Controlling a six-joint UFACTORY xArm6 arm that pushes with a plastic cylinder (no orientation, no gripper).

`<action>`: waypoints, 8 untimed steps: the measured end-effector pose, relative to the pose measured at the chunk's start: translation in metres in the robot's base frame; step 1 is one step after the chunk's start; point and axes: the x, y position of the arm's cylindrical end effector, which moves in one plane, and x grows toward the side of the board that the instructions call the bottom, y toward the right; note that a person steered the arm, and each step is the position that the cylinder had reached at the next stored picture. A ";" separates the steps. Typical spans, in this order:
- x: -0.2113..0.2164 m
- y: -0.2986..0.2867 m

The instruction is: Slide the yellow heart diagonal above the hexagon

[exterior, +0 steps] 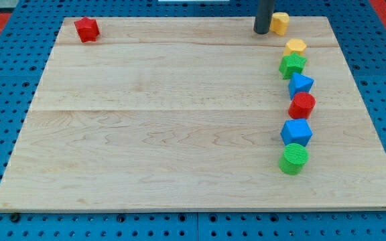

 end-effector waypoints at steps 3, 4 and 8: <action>-0.052 0.094; -0.038 0.005; -0.031 -0.070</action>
